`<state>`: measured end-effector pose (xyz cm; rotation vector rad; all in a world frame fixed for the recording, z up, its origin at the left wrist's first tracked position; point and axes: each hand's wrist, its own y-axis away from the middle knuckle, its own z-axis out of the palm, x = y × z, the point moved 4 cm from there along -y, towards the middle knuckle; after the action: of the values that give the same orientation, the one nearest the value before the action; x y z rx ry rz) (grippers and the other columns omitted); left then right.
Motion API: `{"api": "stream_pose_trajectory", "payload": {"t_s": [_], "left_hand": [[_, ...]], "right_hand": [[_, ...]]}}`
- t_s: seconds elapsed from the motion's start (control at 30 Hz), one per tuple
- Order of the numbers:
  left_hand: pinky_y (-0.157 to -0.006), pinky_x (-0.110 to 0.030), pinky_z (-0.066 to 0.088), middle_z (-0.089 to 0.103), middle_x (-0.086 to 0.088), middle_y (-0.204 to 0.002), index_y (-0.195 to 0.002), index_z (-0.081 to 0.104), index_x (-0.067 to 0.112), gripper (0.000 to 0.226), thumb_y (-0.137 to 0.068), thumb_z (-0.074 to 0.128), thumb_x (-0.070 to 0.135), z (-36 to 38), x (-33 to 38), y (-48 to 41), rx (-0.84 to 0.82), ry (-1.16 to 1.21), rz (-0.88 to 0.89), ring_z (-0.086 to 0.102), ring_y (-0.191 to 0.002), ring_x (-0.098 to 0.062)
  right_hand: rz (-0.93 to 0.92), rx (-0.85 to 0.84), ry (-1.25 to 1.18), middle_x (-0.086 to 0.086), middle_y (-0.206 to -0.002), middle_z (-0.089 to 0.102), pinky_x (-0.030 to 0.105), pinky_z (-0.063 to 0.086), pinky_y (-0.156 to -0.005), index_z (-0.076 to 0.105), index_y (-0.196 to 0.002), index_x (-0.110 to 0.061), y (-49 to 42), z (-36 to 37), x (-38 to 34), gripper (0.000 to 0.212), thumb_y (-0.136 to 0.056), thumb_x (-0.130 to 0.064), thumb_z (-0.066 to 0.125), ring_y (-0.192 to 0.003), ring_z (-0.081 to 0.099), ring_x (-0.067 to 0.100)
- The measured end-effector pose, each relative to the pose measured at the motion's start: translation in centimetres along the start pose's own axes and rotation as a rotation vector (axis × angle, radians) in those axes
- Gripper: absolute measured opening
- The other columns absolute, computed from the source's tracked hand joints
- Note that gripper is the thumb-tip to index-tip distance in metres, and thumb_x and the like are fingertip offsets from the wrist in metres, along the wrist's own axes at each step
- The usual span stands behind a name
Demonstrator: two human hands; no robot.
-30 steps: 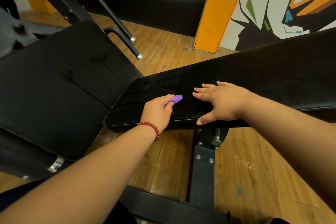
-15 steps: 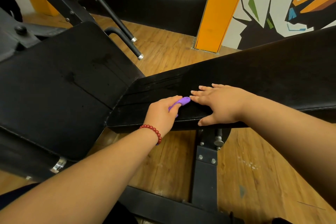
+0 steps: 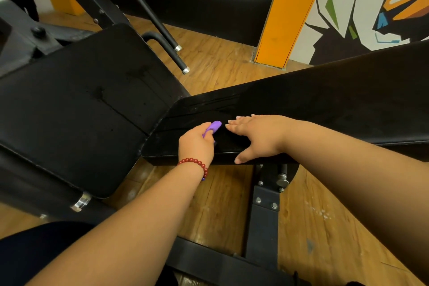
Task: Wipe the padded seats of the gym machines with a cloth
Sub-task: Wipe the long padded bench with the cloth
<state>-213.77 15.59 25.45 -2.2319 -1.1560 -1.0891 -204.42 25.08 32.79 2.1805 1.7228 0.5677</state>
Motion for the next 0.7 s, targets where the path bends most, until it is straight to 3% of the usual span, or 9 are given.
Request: {"api": "stream_pose_trajectory", "payload": {"t_s": [0.13, 0.23, 0.33, 0.43, 0.7], "left_hand": [[-0.081, -0.022, 0.044, 0.062, 0.004, -0.101, -0.132, 0.057, 0.021, 0.033, -0.101, 0.046, 0.021, -0.4, -0.3, -0.2, -0.014, 0.067, 0.017, 0.052, -0.081, -0.003], [-0.093, -0.028, 0.046, 0.065, -0.001, -0.113, -0.132, 0.058, 0.021, 0.033, -0.101, 0.046, 0.021, -1.4, -1.9, -1.5, 0.000, 0.009, -0.044, 0.058, -0.098, -0.014], [-0.089, -0.025, 0.042, 0.066, -0.002, -0.110, -0.127, 0.063, 0.021, 0.030, -0.102, 0.045, 0.022, -2.3, -4.4, -2.6, 0.023, 0.037, -0.129, 0.060, -0.104, -0.019], [-0.090, -0.026, 0.044, 0.065, -0.001, -0.109, -0.128, 0.062, 0.020, 0.031, -0.102, 0.044, 0.019, -1.8, -4.4, -2.4, 0.014, 0.010, -0.090, 0.057, -0.097, -0.013], [-0.103, -0.030, 0.046, 0.062, 0.004, -0.127, -0.133, 0.057, 0.023, 0.034, -0.099, 0.051, 0.023, -0.7, -1.7, -0.6, -0.040, 0.119, 0.051, 0.057, -0.113, -0.010]], "right_hand": [[0.004, 0.025, -0.031, 0.000, -0.162, 0.011, 0.037, 0.008, -0.121, 0.009, -0.155, -0.021, -2.8, -0.5, -1.1, 0.098, -0.083, -0.056, 0.065, -0.149, 0.007, 0.017], [0.044, 0.007, -0.035, 0.001, -0.163, 0.009, 0.037, 0.008, -0.121, 0.007, -0.155, -0.019, -4.0, -0.2, -0.9, 0.102, -0.081, -0.060, 0.064, -0.149, 0.007, 0.018], [0.041, 0.004, 0.012, 0.001, -0.163, 0.005, 0.037, 0.008, -0.122, 0.008, -0.155, -0.018, -4.2, 0.2, -0.8, 0.102, -0.081, -0.066, 0.059, -0.150, 0.004, 0.018], [0.042, -0.009, 0.058, 0.001, -0.163, 0.003, 0.038, 0.008, -0.122, 0.008, -0.155, -0.019, -4.5, 0.3, -1.0, 0.102, -0.081, -0.069, 0.056, -0.150, 0.003, 0.018], [0.036, 0.008, 0.075, -0.001, -0.163, 0.007, 0.037, 0.008, -0.121, 0.011, -0.155, -0.020, -4.5, 0.2, -1.4, 0.099, -0.082, -0.069, 0.055, -0.149, 0.005, 0.017]]}}
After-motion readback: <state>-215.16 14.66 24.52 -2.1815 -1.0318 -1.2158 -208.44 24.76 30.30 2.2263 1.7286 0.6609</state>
